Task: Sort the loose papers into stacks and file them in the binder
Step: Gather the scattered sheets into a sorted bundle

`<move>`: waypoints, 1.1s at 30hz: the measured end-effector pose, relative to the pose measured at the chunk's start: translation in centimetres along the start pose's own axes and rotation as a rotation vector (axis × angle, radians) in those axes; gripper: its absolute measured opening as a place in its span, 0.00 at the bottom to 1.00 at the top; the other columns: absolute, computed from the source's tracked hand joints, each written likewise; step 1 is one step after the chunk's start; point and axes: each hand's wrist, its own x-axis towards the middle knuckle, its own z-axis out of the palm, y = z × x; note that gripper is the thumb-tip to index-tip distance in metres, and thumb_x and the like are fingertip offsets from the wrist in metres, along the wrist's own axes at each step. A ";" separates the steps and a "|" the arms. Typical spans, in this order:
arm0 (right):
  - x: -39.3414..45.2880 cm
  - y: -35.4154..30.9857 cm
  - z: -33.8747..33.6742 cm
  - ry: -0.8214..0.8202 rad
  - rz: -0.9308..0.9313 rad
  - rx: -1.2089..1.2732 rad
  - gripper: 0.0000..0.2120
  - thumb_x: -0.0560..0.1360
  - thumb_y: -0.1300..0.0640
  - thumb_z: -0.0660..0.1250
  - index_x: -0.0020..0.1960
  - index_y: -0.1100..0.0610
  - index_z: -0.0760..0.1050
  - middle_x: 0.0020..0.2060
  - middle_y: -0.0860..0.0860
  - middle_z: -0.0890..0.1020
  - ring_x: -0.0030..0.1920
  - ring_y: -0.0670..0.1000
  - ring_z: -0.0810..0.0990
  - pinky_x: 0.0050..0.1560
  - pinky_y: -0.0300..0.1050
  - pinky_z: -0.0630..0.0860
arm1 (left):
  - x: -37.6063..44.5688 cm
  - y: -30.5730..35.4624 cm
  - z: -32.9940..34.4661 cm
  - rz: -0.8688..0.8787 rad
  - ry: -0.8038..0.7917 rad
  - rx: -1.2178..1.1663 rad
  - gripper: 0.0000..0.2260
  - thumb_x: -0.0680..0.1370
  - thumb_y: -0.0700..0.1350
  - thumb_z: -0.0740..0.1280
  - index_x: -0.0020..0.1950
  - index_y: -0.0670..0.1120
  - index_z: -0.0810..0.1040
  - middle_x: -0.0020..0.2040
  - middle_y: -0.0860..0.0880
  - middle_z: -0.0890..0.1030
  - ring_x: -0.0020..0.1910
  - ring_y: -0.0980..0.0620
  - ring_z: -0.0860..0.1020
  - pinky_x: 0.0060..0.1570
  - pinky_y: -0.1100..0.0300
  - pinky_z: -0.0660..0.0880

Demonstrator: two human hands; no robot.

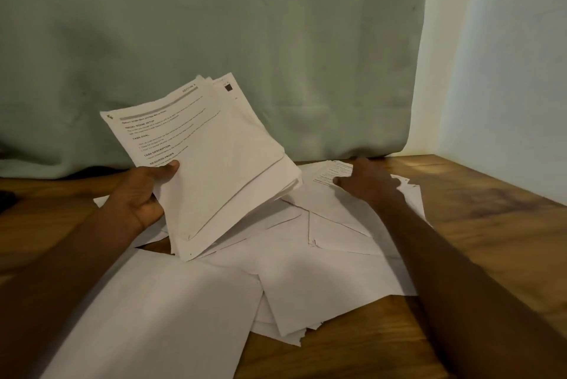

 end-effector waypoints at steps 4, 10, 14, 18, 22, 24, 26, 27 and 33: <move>0.2 2.7 0.0 -0.190 0.180 -0.148 0.53 0.53 0.19 0.63 0.70 0.48 0.72 0.68 0.53 0.77 0.67 0.63 0.75 0.67 0.67 0.70 | -0.1 0.0 -0.1 0.009 0.003 0.004 0.13 0.82 0.34 0.64 0.60 0.50 0.79 0.56 0.50 0.81 0.51 0.52 0.80 0.57 0.54 0.76; 3.3 4.7 1.2 -0.119 0.185 0.022 0.58 0.38 0.24 0.75 0.66 0.45 0.73 0.62 0.53 0.81 0.63 0.60 0.78 0.61 0.59 0.77 | -0.6 -0.1 0.3 0.011 -0.008 -0.002 0.14 0.82 0.34 0.64 0.62 0.49 0.79 0.61 0.48 0.81 0.54 0.50 0.79 0.64 0.48 0.74; -0.1 3.7 -2.0 -0.035 0.438 0.124 0.47 0.59 0.39 0.84 0.69 0.54 0.68 0.68 0.60 0.73 0.70 0.65 0.70 0.66 0.61 0.70 | -0.8 -0.1 0.5 0.021 -0.015 -0.004 0.14 0.82 0.33 0.63 0.58 0.52 0.78 0.63 0.47 0.80 0.55 0.49 0.79 0.70 0.44 0.70; 0.5 4.3 -2.0 0.128 0.492 0.329 0.32 0.70 0.56 0.78 0.68 0.60 0.66 0.64 0.60 0.77 0.65 0.65 0.76 0.65 0.61 0.73 | -1.0 -0.2 0.5 0.013 -0.020 0.000 0.13 0.82 0.34 0.64 0.59 0.52 0.79 0.66 0.45 0.79 0.61 0.45 0.78 0.70 0.43 0.70; 0.0 3.8 -2.3 0.432 0.325 0.325 0.19 0.74 0.63 0.70 0.64 0.56 0.74 0.59 0.58 0.81 0.59 0.64 0.80 0.58 0.54 0.76 | -0.9 -0.2 0.4 0.005 -0.021 -0.032 0.15 0.81 0.34 0.65 0.59 0.52 0.80 0.62 0.47 0.82 0.57 0.47 0.80 0.61 0.48 0.75; 0.1 3.1 -2.7 0.518 0.156 0.468 0.17 0.74 0.65 0.71 0.61 0.53 0.80 0.55 0.54 0.85 0.54 0.59 0.83 0.53 0.47 0.76 | -0.9 -0.3 0.5 0.035 -0.017 -0.013 0.15 0.81 0.33 0.64 0.58 0.52 0.79 0.57 0.50 0.83 0.54 0.50 0.80 0.55 0.52 0.78; 0.1 2.1 -3.3 0.510 0.068 0.738 0.14 0.74 0.63 0.75 0.58 0.55 0.84 0.52 0.52 0.86 0.49 0.54 0.84 0.54 0.47 0.79 | -1.0 -0.3 0.6 0.051 0.001 -0.008 0.14 0.81 0.33 0.64 0.58 0.52 0.80 0.51 0.53 0.85 0.49 0.53 0.81 0.45 0.59 0.82; 0.1 1.7 -3.6 0.491 0.062 0.891 0.12 0.73 0.63 0.76 0.56 0.56 0.84 0.50 0.51 0.87 0.48 0.53 0.85 0.54 0.47 0.81 | -1.1 -0.3 0.6 0.054 -0.001 -0.010 0.15 0.81 0.33 0.64 0.60 0.51 0.80 0.49 0.54 0.86 0.48 0.53 0.82 0.42 0.61 0.82; -0.6 0.2 -5.6 0.334 0.096 1.444 0.07 0.74 0.66 0.76 0.51 0.60 0.84 0.44 0.50 0.87 0.42 0.51 0.86 0.46 0.44 0.85 | -1.2 0.1 1.0 0.112 -0.049 0.001 0.15 0.82 0.32 0.60 0.62 0.48 0.77 0.55 0.48 0.82 0.49 0.52 0.81 0.41 0.63 0.83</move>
